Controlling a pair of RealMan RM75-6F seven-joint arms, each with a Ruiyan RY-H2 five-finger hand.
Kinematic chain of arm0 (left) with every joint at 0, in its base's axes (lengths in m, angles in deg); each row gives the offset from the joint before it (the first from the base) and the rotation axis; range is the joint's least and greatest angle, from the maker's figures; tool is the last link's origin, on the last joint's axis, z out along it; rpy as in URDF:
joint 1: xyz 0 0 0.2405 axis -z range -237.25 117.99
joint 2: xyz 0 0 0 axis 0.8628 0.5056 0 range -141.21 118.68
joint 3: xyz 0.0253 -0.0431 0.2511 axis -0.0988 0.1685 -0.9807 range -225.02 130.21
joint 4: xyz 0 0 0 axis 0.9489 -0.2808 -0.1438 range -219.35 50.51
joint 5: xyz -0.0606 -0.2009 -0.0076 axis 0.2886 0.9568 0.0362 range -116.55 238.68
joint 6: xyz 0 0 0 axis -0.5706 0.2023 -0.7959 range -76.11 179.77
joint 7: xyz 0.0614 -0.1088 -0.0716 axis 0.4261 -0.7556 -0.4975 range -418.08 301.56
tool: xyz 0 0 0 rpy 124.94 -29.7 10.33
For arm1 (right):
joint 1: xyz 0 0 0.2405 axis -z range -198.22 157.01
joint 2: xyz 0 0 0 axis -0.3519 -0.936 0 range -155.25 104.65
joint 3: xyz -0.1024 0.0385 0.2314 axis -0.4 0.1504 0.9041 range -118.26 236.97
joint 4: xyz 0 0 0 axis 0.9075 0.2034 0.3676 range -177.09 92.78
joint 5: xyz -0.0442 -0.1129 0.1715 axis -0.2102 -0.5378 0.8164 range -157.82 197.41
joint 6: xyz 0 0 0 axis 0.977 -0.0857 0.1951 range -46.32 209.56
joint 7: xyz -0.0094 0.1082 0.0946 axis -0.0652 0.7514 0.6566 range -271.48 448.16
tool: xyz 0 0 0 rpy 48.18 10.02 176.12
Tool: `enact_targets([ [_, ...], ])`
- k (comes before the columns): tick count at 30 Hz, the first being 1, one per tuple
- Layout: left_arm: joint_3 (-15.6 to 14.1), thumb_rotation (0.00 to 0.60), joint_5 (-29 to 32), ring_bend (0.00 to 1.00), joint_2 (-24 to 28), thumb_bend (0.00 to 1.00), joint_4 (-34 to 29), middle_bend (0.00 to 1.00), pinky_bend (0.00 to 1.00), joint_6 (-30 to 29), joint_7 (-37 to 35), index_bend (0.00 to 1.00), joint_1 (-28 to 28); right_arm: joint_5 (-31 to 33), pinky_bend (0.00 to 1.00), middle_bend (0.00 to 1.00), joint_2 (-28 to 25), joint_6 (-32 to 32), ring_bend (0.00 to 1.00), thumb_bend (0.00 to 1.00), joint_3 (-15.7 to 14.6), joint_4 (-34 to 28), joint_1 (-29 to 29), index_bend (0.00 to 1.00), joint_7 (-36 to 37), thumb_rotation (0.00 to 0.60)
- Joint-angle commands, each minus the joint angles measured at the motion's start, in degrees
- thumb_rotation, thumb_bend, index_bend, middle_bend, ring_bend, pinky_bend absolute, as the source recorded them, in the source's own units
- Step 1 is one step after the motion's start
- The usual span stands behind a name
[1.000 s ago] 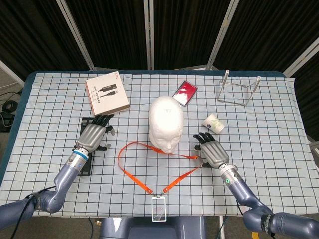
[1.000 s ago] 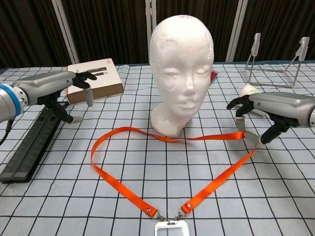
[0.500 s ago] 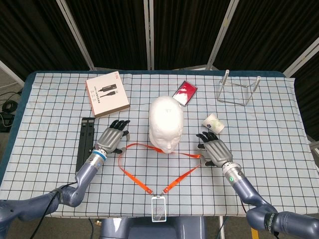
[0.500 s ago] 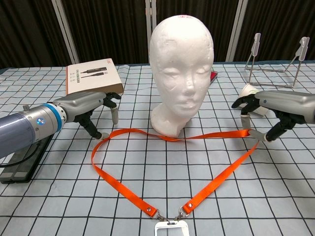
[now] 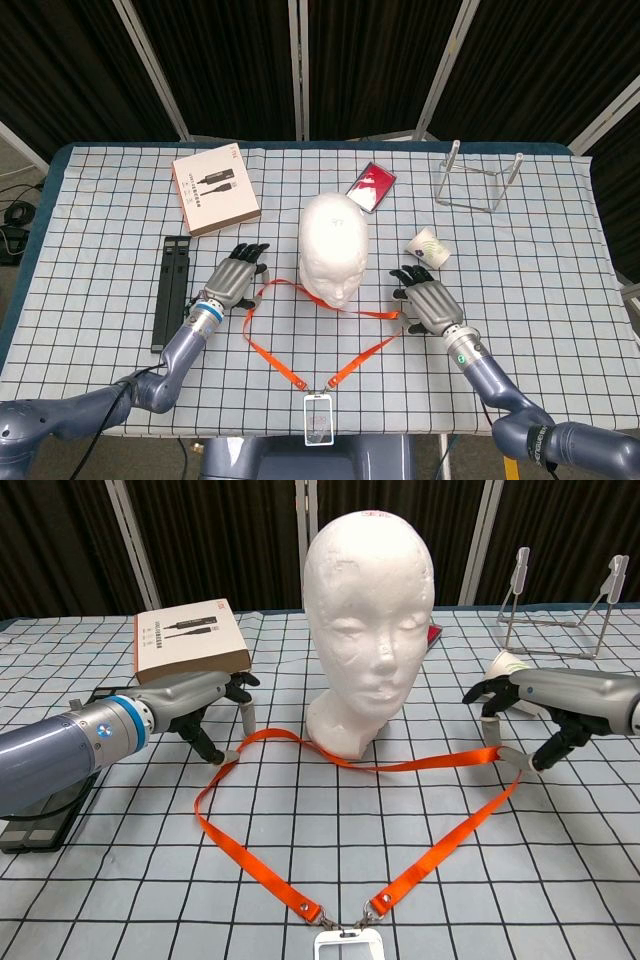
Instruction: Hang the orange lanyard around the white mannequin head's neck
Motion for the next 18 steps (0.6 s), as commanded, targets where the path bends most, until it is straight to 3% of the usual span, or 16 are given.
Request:
enact_targets([
  [1, 0.0, 0.6, -0.2, 0.0, 0.3, 0.34, -0.4, 0.0, 0.0, -0.3, -0.3, 0.45, 0.1, -0.2, 0.0, 0.11, 0.0, 0.2, 0.0, 0.51, 0.1, -0.2, 0.0, 0.73, 0.0, 0.6],
  [18, 0.4, 0.6, 0.7, 0.0, -2.3, 0.34, 2.6, 0.0, 0.0, 0.8, -2.8, 0.45, 1.3, -0.2, 0.0, 0.11, -0.6, 0.4, 0.0, 0.51, 0.3, -0.8, 0.0, 0.73, 0.1, 0.6],
])
